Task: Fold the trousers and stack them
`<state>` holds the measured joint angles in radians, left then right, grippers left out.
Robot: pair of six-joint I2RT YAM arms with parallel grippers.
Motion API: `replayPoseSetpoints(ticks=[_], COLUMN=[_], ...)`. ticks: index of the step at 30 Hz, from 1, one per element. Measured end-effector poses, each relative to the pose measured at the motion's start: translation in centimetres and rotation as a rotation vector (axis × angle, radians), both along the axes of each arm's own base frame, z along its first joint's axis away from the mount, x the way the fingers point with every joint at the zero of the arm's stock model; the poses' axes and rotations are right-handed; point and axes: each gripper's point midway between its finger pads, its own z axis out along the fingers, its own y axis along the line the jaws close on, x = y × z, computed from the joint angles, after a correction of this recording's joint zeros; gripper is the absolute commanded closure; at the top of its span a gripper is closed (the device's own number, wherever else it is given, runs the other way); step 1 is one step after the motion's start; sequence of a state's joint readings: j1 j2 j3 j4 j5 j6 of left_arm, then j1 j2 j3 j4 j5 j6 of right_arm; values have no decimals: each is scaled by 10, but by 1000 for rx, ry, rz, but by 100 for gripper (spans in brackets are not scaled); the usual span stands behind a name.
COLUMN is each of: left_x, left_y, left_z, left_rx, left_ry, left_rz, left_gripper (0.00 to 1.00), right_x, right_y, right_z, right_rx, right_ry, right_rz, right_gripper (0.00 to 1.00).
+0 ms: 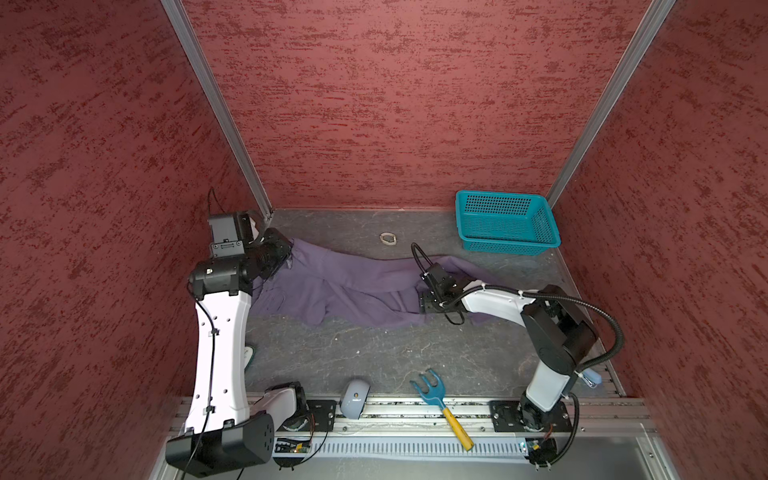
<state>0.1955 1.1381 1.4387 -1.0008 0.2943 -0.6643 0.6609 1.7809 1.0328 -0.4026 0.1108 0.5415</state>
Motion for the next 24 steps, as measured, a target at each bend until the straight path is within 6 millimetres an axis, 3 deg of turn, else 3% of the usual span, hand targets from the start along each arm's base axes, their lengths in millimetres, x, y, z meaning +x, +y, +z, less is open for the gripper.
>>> replayPoseSetpoints(ticks=[2, 3, 4, 6, 9, 12, 14, 17, 21, 24], left_x=[1, 1, 2, 2, 2, 2, 1, 0, -1, -1], left_y=[0, 0, 0, -1, -1, 1, 3, 4, 2, 2], left_z=[0, 1, 1, 2, 1, 0, 1, 2, 5, 7], left_rx=[-1, -2, -3, -8, -12, -20, -25, -27, -36, -41], left_ry=[-4, -6, -10, -16, -17, -17, -20, -25, -33, -38], left_rz=[0, -1, -3, -10, -10, -6, -3, -1, -9, -12], left_gripper=[100, 100, 100, 100, 100, 100, 100, 100, 100, 100], right_x=[2, 4, 4, 5, 3, -6, -5, 3, 9, 1], right_y=[-3, -4, -4, -2, -4, -19, -31, -55, -94, -129], right_z=[-2, -2, -2, -4, -2, 10, 32, 89, 184, 253], right_rx=[7, 10, 15, 30, 54, 48, 50, 70, 80, 78], right_ry=[-1, -4, -4, -8, -30, -46, -85, -209, -402, -529], right_rz=[-17, -22, -30, -33, -49, -69, -95, -152, -251, -339], right_gripper=[44, 57, 76, 100, 100, 100, 100, 100, 100, 100])
